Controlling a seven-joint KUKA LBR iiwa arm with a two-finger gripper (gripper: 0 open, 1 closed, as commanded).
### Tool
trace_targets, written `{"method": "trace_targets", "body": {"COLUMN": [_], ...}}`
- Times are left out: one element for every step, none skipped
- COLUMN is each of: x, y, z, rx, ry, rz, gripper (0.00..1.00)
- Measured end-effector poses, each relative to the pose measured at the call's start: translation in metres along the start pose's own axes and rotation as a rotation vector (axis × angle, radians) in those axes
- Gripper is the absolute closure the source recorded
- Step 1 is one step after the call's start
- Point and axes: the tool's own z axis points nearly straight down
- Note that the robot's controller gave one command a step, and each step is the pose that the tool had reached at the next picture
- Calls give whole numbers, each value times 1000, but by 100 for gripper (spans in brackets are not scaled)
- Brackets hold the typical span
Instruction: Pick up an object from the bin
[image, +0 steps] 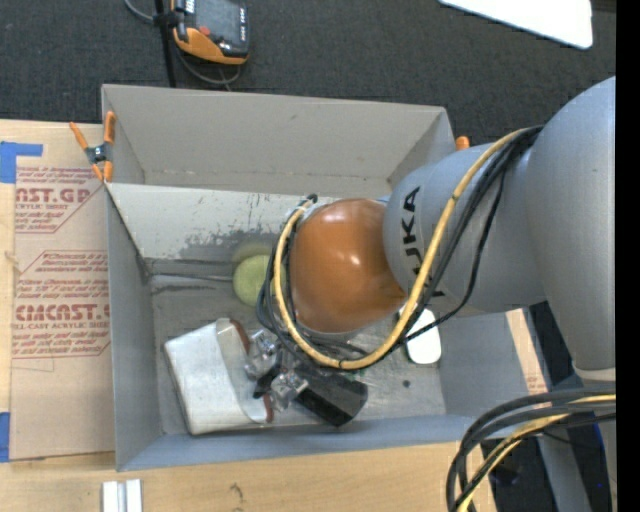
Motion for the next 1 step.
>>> {"method": "trace_targets", "body": {"x": [-15], "y": [14], "z": [-186], "rx": [2], "ry": [-7], "rz": [-82], "gripper": [100]}}
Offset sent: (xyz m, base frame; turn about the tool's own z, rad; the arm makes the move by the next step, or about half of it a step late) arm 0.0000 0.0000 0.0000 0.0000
